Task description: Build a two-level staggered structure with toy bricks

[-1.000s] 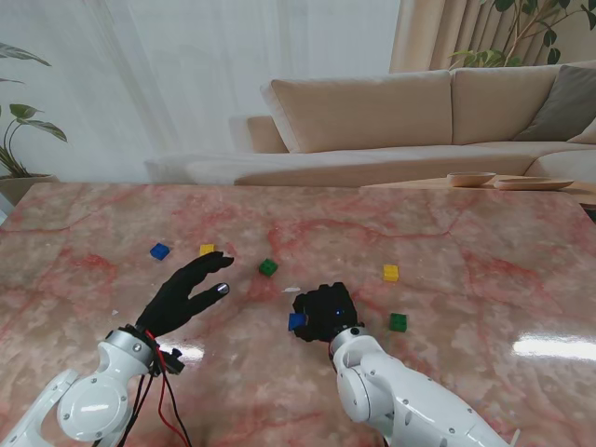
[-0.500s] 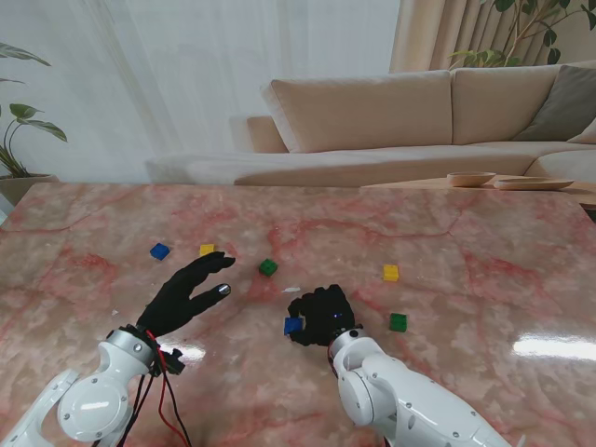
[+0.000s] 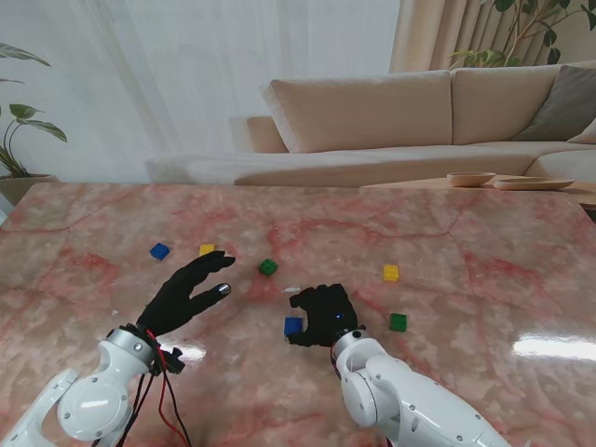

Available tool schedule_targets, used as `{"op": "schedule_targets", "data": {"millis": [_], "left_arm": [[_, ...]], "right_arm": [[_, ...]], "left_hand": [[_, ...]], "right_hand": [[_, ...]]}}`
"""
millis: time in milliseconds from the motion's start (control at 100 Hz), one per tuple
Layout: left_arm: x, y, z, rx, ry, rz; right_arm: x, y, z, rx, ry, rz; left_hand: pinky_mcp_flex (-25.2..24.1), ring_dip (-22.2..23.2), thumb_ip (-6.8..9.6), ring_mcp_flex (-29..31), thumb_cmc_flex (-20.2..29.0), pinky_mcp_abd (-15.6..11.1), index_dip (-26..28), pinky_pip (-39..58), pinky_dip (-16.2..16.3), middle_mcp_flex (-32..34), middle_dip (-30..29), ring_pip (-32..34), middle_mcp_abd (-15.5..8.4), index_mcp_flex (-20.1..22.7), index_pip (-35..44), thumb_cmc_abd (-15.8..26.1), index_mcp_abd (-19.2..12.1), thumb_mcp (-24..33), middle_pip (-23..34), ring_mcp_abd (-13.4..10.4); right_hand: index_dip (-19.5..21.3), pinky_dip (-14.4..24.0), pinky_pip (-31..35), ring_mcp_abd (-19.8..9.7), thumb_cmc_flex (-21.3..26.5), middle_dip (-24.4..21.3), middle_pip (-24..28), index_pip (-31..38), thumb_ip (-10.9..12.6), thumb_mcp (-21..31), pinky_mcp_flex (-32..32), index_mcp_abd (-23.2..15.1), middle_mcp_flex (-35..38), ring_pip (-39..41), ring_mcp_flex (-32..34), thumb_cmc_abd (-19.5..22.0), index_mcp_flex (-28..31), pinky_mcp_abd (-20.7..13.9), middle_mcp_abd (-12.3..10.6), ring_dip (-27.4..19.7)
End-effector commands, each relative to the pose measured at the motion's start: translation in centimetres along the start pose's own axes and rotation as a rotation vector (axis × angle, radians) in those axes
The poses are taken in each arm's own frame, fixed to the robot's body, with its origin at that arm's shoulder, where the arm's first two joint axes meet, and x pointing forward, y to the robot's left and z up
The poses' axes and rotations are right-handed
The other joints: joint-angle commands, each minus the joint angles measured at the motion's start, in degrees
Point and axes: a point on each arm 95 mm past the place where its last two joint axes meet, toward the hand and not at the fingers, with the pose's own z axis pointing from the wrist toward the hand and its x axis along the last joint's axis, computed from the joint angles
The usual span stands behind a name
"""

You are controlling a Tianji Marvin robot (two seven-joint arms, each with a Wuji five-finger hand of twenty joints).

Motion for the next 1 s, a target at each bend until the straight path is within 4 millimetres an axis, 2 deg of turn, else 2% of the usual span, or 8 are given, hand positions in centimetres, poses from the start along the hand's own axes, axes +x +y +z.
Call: {"op": "schedule_targets", "data": {"millis": [0, 180, 310, 450, 490, 640, 830, 990], "left_arm": [[-0.1, 0.2, -0.1, -0.005, -0.001, 0.002], [-0.1, 0.1, 0.1, -0.011, 0.001, 0.014], [-0.1, 0.0, 0.4, -0.019, 0.004, 0.019], [-0.1, 0.0, 0.7, -0.027, 0.007, 0.023], [-0.1, 0.0, 0.7, -0.027, 0.008, 0.024], [-0.2, 0.1, 1.2, -0.027, 0.006, 0.024], [-0.3, 0.4, 1.9, -0.049, 0.004, 0.032], [-0.4, 0.6, 2.4, -0.055, 0.002, 0.033]], "right_arm": [[0.1, 0.0, -0.5, 0.005, -0.002, 0.013], [0.1, 1.6, -1.4, -0.050, -0.014, 0.065], [-0.2, 3.2, -2.4, -0.090, -0.019, 0.114], [-1.0, 4.9, -3.7, -0.123, -0.007, 0.169], [-1.3, 5.4, -4.2, -0.132, -0.006, 0.181], [-2.4, 6.8, -6.0, -0.172, 0.001, 0.235], [-3.9, 7.9, -8.1, -0.241, 0.001, 0.297], [-5.3, 7.9, -9.2, -0.281, 0.012, 0.357]], "left_hand": [[-0.70, -0.72, -0.10, -1.95, 0.69, -1.82, -0.51, -1.37, -0.23, 0.50, -0.41, -1.18, -1.54, 0.76, -0.37, 1.98, 0.47, 0.21, -0.83, -2.91], [-0.69, -0.71, -0.07, -1.82, 0.72, -1.81, -0.51, -1.36, -0.23, 0.61, -0.40, -1.12, -1.55, 0.88, -0.34, 1.82, 0.47, 0.24, -0.78, -2.94], [-0.71, -0.72, -0.05, -1.87, 0.65, -1.83, -0.51, -1.38, -0.24, 0.57, -0.40, -1.16, -1.53, 0.84, -0.34, 1.82, 0.45, 0.26, -0.78, -2.92], [-0.69, -0.72, -0.03, -1.91, 0.61, -1.86, -0.51, -1.42, -0.26, 0.55, -0.40, -1.15, -1.58, 0.84, -0.31, 1.79, 0.44, 0.30, -0.77, -2.92], [-0.72, -0.71, -0.01, -1.87, 0.68, -1.88, -0.51, -1.46, -0.28, 0.43, -0.42, -1.14, -0.33, 0.85, -0.29, 1.75, 0.46, 0.35, -0.82, -2.90], [-0.68, -0.71, -0.01, -1.87, 0.64, -1.90, -0.51, -1.53, -0.32, 0.59, -0.40, -1.15, -1.62, 0.83, -0.27, 1.68, 0.36, 0.39, -0.76, -3.03], [-0.73, -0.73, -0.01, -1.91, 0.57, -2.06, -0.52, -1.57, -0.33, 0.53, -0.40, -1.20, -1.75, 0.68, -0.29, 1.69, 0.29, 0.40, -0.75, -3.07], [-0.66, -0.73, -0.01, -1.93, 0.57, -2.13, -0.52, -1.75, -0.43, 0.46, -0.40, -1.21, -1.66, 0.65, -0.28, 1.70, 0.41, 0.43, -0.75, -3.18]], "right_hand": [[-1.57, -1.36, -1.83, 0.04, -2.79, -2.09, -1.71, -1.69, 3.20, -1.10, -1.56, 1.16, -2.49, -1.47, -2.49, 0.62, -1.85, -1.43, 0.98, -1.60], [-2.97, -6.48, -10.40, 1.50, -4.48, -9.32, -7.67, -2.66, 3.38, -0.03, -2.78, 2.55, -6.24, -11.26, -4.26, 2.37, -3.93, -0.49, 2.81, -8.29], [-4.64, -13.43, -19.73, 3.41, -6.50, -16.23, -14.06, -5.29, 3.64, 0.79, -2.84, 4.22, -7.28, -25.68, -3.43, 3.90, -6.05, 0.48, 4.29, -17.15], [-7.72, -17.47, -24.07, 4.79, -8.52, -21.19, -19.28, -8.87, 3.94, 1.09, -2.00, 5.84, -6.75, -34.93, -0.84, 5.23, -7.85, 1.24, 5.06, -21.88], [-8.47, -17.93, -24.36, 5.22, -9.04, -22.12, -20.31, -9.78, 4.06, 1.04, -1.62, 6.31, -6.80, -36.44, -0.25, 5.46, -8.57, 1.48, 5.25, -22.56], [-11.06, -21.82, -27.41, 6.19, -11.49, -26.68, -24.09, -12.18, 4.57, 1.15, 0.96, 6.73, -5.55, -41.06, 2.99, 6.65, -9.76, 1.48, 5.72, -25.21], [-12.94, -33.79, -38.87, 4.45, -15.99, -32.31, -27.32, -14.73, 5.99, 0.92, 1.29, 7.47, -6.45, -45.37, -0.08, 10.86, -12.24, -4.44, 7.21, -30.30], [-13.16, -34.59, -38.20, 4.45, -17.94, -32.92, -26.77, -14.73, 6.37, -0.07, 3.86, 6.69, -4.79, -44.47, 2.35, 13.08, -11.53, -4.68, 6.73, -30.49]]}}
